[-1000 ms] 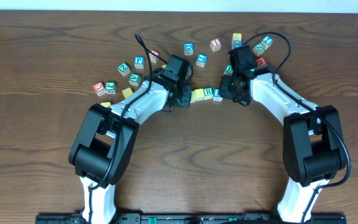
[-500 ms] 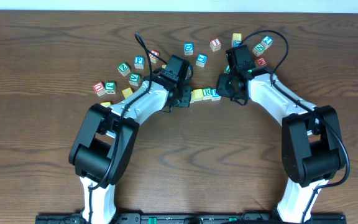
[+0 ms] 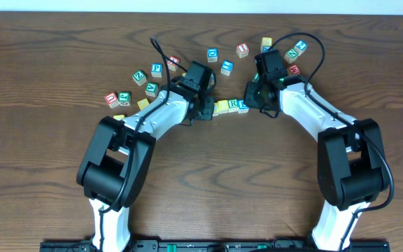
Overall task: Spell out CORL
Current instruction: 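Lift both grippers away from the block row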
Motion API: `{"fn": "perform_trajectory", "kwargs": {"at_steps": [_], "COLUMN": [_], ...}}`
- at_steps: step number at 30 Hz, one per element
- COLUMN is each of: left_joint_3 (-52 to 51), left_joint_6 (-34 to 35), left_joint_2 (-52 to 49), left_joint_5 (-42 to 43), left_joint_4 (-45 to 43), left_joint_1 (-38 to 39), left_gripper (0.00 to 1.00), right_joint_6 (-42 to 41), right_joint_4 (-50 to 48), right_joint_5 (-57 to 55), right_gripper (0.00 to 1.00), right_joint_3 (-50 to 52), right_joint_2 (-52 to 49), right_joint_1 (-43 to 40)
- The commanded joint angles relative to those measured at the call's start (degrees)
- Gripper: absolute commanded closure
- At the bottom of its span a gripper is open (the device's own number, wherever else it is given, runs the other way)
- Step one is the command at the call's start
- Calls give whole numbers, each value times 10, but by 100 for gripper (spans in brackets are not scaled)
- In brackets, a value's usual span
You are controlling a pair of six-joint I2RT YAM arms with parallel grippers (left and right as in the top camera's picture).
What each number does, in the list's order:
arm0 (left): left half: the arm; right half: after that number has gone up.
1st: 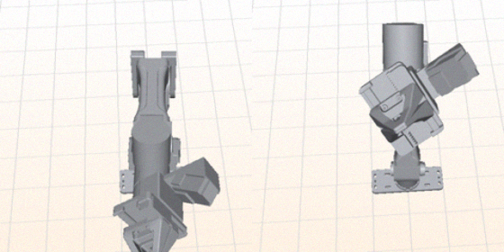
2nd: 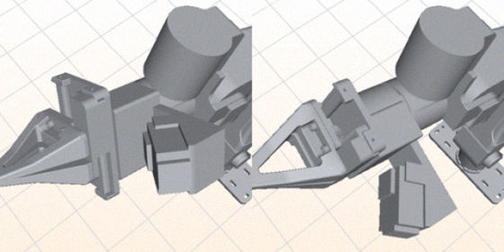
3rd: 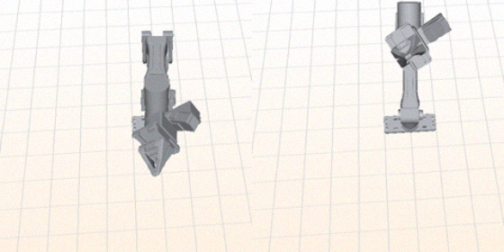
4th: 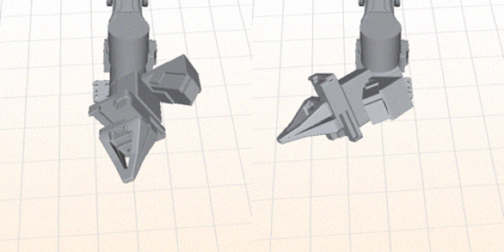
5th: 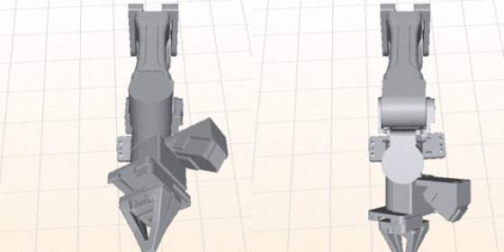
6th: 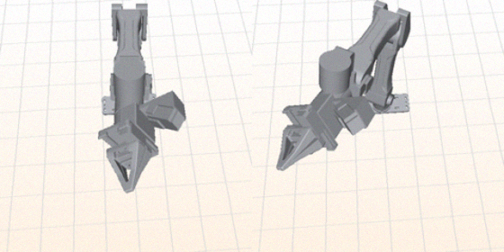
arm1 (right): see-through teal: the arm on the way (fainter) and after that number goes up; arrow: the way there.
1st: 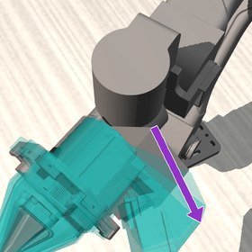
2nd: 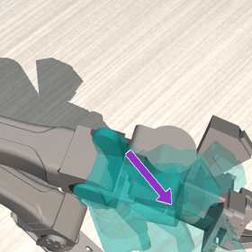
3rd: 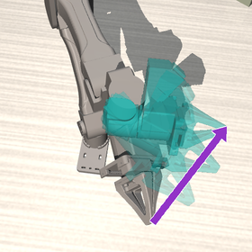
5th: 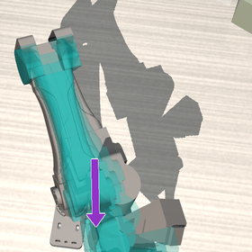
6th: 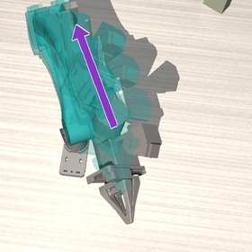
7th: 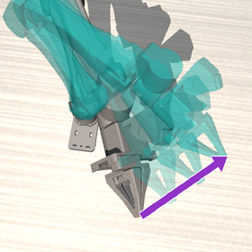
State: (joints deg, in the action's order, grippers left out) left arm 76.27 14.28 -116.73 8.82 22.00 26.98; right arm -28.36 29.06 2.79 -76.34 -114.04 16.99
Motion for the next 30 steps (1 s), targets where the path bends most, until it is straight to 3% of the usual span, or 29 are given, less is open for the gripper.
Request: {"fn": "perform_trajectory", "kwargs": {"at_steps": [1, 12, 30], "left_joint_3": [18, 24, 24], "left_joint_6": [-9, -14, -16], "left_joint_2": [-4, 52, 55], "left_joint_5": [-7, -7, -23], "left_joint_4": [0, 0, 2], "left_joint_1": [-21, -57, -57], "left_gripper": [92, 93, 93], "right_joint_6": [24, 53, 68], "right_joint_4": [0, 16, -1], "right_joint_5": [-3, 24, 33], "right_gripper": [78, 76, 74], "right_joint_3": [2, 2, -7], "right_joint_2": [38, 61, 65], "right_joint_1": [-7, -20, -19]}}
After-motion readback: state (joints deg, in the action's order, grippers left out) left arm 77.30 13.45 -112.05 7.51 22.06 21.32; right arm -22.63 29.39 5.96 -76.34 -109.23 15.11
